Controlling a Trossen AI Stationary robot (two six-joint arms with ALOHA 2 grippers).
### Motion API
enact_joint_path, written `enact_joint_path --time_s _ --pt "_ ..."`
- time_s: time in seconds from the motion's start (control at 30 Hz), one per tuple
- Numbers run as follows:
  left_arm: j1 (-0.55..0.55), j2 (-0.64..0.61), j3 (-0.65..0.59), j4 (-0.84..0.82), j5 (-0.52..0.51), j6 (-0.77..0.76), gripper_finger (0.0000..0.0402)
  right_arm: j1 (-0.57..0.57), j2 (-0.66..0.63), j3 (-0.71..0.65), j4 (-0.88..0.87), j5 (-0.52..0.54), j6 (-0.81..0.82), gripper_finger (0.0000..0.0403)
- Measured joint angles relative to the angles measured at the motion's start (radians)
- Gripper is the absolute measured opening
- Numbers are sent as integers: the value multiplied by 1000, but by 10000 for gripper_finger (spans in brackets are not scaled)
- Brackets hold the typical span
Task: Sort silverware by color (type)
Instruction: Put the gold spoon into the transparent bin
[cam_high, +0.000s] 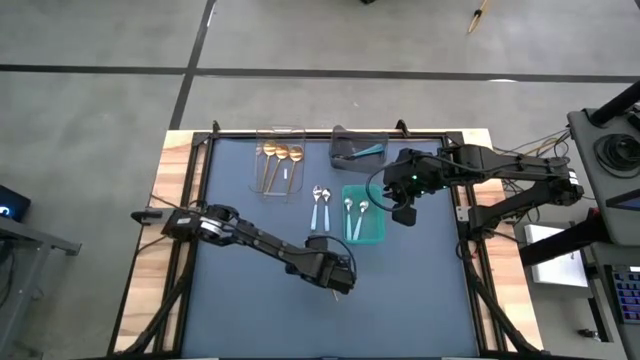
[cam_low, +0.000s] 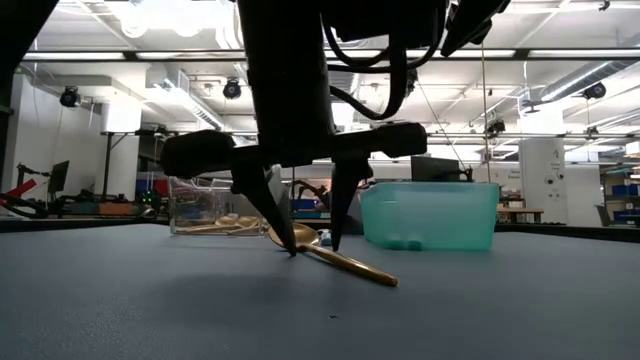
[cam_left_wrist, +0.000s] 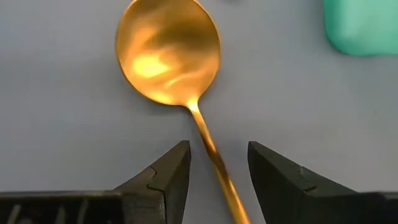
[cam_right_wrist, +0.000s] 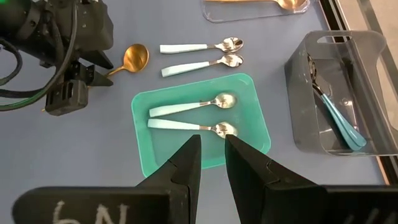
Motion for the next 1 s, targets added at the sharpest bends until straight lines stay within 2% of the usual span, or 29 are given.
enact_joint_path --time_s 0.23,0.67,0.9,1.0 --pt "-2 -4 -39 18 -13 -53 134 0 0 0 0 0 18 63" --pt "-5 -3 -42 6 23 -82 62 0 0 0 0 1 28 63" --pt "-18 -2 -43 1 22 -114 9 0 0 0 0 2 28 63" --pt "-21 -2 -43 0 22 -132 6 0 0 0 0 2 27 63"
